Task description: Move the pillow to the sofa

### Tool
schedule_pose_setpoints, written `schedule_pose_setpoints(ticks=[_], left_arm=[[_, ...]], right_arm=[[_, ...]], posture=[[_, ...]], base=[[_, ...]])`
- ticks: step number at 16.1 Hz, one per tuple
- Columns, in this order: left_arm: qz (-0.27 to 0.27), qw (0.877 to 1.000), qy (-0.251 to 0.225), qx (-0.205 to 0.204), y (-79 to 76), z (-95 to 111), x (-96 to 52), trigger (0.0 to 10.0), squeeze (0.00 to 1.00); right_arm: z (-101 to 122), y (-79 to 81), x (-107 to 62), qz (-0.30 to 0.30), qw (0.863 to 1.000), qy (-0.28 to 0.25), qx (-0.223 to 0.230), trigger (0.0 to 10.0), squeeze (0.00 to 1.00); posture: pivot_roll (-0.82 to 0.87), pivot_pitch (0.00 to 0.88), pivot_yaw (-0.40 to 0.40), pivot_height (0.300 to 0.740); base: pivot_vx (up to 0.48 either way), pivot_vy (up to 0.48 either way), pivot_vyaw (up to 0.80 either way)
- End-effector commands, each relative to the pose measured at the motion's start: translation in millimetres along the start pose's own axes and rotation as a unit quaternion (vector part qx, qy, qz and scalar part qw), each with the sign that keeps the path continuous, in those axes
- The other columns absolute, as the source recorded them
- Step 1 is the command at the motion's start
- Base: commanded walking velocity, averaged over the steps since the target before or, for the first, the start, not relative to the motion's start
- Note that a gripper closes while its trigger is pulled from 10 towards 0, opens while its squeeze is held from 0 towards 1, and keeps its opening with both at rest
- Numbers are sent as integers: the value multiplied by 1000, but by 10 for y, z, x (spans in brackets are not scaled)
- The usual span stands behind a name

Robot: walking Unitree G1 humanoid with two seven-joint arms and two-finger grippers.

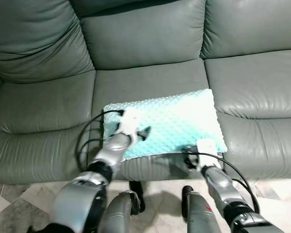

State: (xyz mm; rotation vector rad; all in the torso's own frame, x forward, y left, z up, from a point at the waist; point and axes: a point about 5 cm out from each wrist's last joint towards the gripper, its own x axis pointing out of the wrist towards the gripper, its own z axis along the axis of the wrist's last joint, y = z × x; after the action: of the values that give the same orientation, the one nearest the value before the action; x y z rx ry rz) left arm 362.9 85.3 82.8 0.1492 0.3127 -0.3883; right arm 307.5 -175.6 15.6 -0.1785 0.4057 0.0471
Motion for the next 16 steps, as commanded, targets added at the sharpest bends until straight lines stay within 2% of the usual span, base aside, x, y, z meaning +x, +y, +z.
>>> schedule_pose_setpoints(ticks=[1,2,4,5,7,9,12,13,16], left_arm=[[5,1000,18,-18,66,-199,-69,10000,0],[11,1000,18,-18,124,-242,-99,10000,0],[22,1000,16,7,259,-397,-206,10000,0],[43,999,23,10,368,-530,-296,10000,0],[71,997,36,3,491,-662,-392,10000,0],[103,993,55,-33,614,-762,-466,10000,0],[113,992,35,-37,701,-725,-501,10000,0],[131,990,14,-47,748,-667,-507,10000,0],[159,986,-9,-45,779,-631,-530,10000,0]], right_arm=[[-178,13,-60,-14,999,35,12,10000,0],[-186,11,-64,-20,999,38,20,10000,0],[-191,24,-86,-34,999,36,23,10000,0],[-174,48,-109,-42,999,27,22,10000,0],[-135,78,-127,-46,999,15,22,10000,0],[-75,84,-141,-49,998,4,33,10000,0],[6,97,-165,-45,998,-4,40,10000,0],[106,167,-176,-18,999,-17,38,10000,0],[359,192,-216,31,998,-57,-3,10000,0]], posture=[[-153,318,189,740],[-156,294,188,740],[-171,225,191,740],[-181,185,195,740],[-205,122,204,740],[-220,67,209,740],[-232,6,209,740],[-238,0,200,740],[-239,0,182,740]], base=[[0,0,0],[0,0,0],[0,0,0],[0,0,0],[0,0,0],[0,0,0],[0,0,0],[0,0,0],[0,0,0]])
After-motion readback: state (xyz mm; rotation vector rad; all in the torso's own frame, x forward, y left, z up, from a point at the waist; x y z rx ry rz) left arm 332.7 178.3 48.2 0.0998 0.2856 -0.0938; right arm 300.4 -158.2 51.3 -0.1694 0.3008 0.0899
